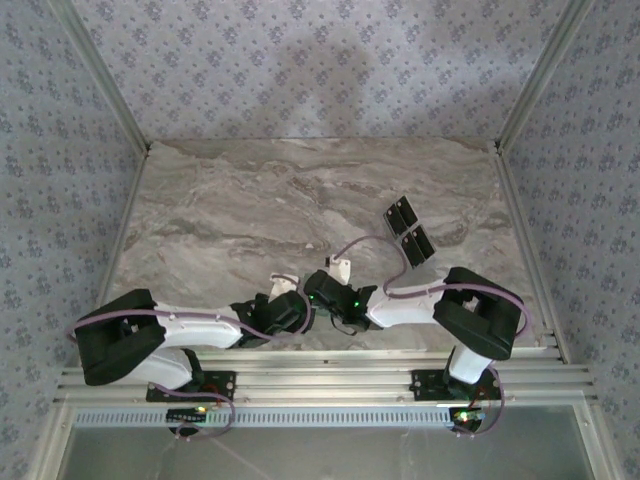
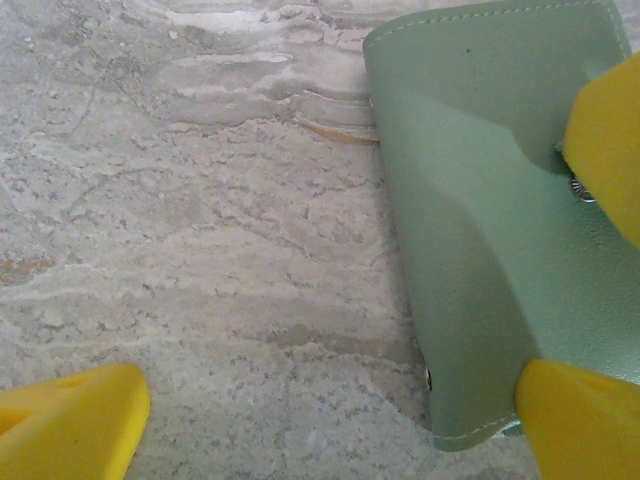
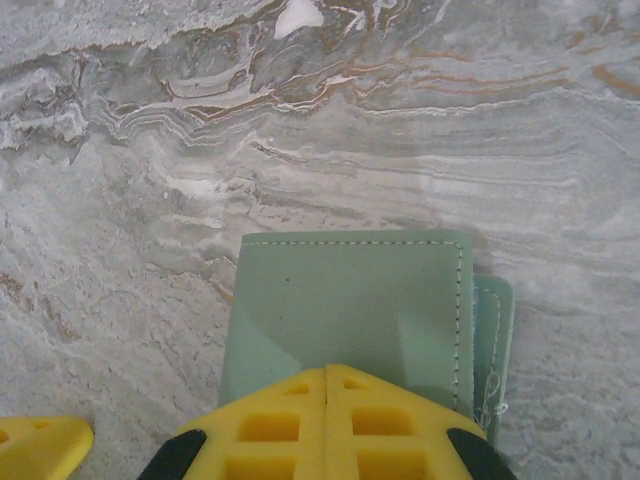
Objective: Put the credit cards into the card holder
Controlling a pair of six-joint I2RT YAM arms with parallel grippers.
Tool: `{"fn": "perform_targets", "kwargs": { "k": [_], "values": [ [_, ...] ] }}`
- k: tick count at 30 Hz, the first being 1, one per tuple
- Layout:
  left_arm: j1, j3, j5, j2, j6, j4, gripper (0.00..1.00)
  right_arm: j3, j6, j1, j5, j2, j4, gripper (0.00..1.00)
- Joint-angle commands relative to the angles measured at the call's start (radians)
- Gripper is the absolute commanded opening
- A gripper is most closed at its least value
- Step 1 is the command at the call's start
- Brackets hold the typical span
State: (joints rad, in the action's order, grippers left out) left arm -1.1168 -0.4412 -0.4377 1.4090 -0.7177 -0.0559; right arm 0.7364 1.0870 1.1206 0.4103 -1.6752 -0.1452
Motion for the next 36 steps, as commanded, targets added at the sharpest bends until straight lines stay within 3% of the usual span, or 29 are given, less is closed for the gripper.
{"fn": "perform_targets", "kwargs": {
  "k": [1,16,24,36],
  "values": [
    [0.026,0.035,0.103,0.066,-0.117,0.025,0.97,-0.091,-0.01,0.129,-0.166,-0.087,0.213,0.0],
    [0.026,0.035,0.099,0.062,-0.117,0.025,0.97,-0.109,0.003,0.148,-0.196,-0.15,0.223,0.0],
    [0.026,0.031,0.1,0.075,-0.116,0.018,0.97,-0.09,-0.025,0.156,-0.194,-0.151,0.312,0.0],
    [0.026,0.024,0.097,0.07,-0.113,0.024,0.97,-0.061,-0.001,0.154,-0.299,-0.253,0.324,0.0]
  ]
}}
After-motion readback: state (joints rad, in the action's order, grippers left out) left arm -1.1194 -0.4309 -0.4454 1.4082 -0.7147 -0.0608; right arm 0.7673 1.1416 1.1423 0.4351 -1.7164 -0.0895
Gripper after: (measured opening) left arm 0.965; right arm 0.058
